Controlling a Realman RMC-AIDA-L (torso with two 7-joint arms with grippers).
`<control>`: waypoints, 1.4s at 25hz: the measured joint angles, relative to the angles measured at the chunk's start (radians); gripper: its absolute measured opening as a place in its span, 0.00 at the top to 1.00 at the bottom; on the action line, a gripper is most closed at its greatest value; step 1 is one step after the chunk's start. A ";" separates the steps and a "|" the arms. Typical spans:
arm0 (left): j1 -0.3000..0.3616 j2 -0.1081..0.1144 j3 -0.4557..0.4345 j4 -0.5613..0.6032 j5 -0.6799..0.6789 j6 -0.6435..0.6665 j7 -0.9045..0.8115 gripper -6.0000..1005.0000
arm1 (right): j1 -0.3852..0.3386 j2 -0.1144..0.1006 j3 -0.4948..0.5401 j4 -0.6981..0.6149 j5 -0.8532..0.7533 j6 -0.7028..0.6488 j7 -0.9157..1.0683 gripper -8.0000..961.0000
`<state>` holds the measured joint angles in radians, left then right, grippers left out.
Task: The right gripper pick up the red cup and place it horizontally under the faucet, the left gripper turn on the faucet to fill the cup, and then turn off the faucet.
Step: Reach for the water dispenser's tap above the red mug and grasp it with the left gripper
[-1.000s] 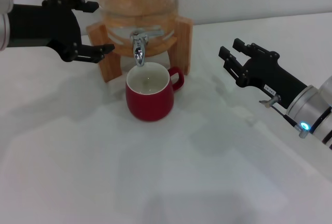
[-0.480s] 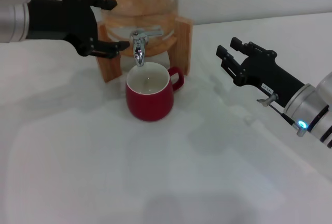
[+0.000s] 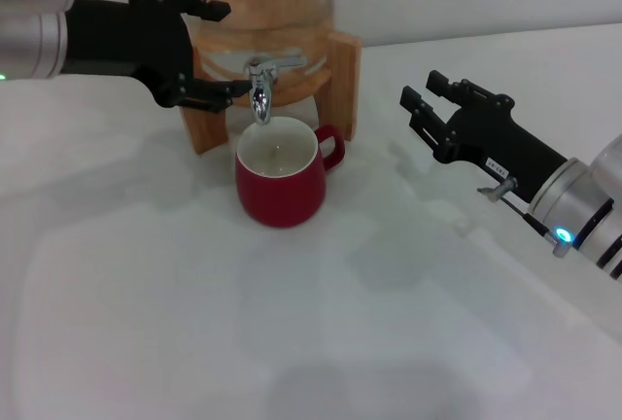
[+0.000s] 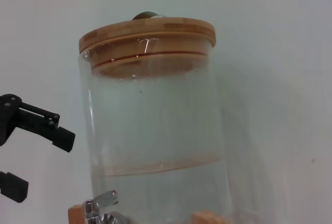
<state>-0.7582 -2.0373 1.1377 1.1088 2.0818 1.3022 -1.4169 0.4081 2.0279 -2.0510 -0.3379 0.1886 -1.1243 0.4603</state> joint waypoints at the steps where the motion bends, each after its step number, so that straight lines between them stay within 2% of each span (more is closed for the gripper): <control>1: 0.000 -0.001 0.000 0.000 0.000 0.000 0.002 0.16 | -0.001 0.000 -0.002 -0.001 0.000 0.000 0.000 0.58; 13: 0.005 -0.013 0.002 0.011 0.000 0.018 -0.004 0.16 | 0.004 -0.002 0.017 -0.001 0.013 0.019 -0.018 0.58; 18: 0.007 -0.015 0.001 0.023 0.000 0.024 -0.005 0.16 | 0.006 -0.006 0.103 0.010 0.015 0.054 -0.059 0.58; 22: 0.007 -0.016 0.004 0.023 0.001 0.026 -0.005 0.16 | 0.005 -0.004 0.227 0.015 0.017 0.087 -0.105 0.58; 29: 0.008 -0.017 0.007 0.023 0.003 0.028 -0.001 0.16 | 0.007 -0.007 0.378 0.032 0.018 0.156 -0.145 0.58; 33: 0.008 -0.020 0.009 0.023 0.007 0.035 0.002 0.16 | 0.010 -0.007 0.433 0.049 0.018 0.166 -0.151 0.57; 35: 0.008 -0.020 0.009 0.023 0.008 0.039 0.002 0.16 | 0.009 -0.004 0.451 0.049 0.018 0.168 -0.153 0.51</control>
<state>-0.7500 -2.0573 1.1469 1.1321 2.0898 1.3408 -1.4148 0.4176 2.0237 -1.6002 -0.2885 0.2063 -0.9567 0.3075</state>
